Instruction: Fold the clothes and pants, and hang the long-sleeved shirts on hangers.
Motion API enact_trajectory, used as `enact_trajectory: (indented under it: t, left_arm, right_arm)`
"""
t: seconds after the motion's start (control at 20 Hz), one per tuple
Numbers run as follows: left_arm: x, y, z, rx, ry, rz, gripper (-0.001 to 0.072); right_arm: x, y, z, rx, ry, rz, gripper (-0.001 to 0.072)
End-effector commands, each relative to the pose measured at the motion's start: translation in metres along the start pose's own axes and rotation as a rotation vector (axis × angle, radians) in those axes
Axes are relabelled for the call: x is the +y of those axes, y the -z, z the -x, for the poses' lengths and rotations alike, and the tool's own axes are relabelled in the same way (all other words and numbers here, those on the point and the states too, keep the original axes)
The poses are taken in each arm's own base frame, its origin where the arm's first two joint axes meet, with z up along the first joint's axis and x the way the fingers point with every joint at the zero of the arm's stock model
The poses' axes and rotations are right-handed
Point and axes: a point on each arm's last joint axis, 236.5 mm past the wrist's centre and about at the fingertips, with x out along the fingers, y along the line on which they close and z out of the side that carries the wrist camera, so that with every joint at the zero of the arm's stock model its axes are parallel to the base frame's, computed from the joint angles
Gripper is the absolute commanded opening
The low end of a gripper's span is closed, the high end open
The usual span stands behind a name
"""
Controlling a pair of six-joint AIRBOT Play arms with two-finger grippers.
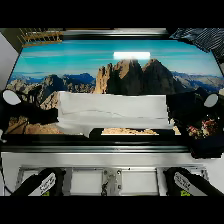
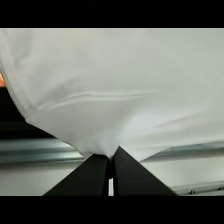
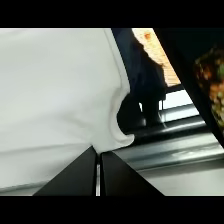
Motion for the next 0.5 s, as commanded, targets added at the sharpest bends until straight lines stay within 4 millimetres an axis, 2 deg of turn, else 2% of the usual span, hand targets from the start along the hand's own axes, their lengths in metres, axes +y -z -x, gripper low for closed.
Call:
enact_trajectory:
  t: [0.0,0.1,0.3,0.35,0.4,0.45]
  left_arm:
    - [0.001,-0.058,-0.003,-0.037,-0.009,-0.013,0.0008]
    - [0.003,-0.085,-0.011,-0.043,-0.010,-0.009,0.0008]
    - [0.003,-0.128,-0.026,-0.042,-0.008,-0.017,0.0008]
    - [0.000,-0.136,-0.030,-0.041,-0.009,-0.026,0.0008]
    - [-0.002,-0.145,-0.034,-0.043,-0.008,-0.033,0.0010]
    - [-0.005,-0.155,-0.037,-0.060,-0.008,-0.041,0.0230]
  right_arm:
    - [0.022,-0.048,-0.002,-0.020,-0.002,0.020,0.0007]
    - [0.037,-0.079,-0.005,-0.047,-0.011,0.033,0.0007]
    - [0.074,-0.141,-0.005,-0.191,-0.064,0.058,0.0012]
    - [0.086,-0.155,-0.003,-0.237,-0.095,0.064,0.0056]
    - [0.097,-0.166,-0.001,-0.276,-0.134,0.060,0.0263]
    - [0.109,-0.178,0.004,-0.327,-0.183,0.051,0.0533]
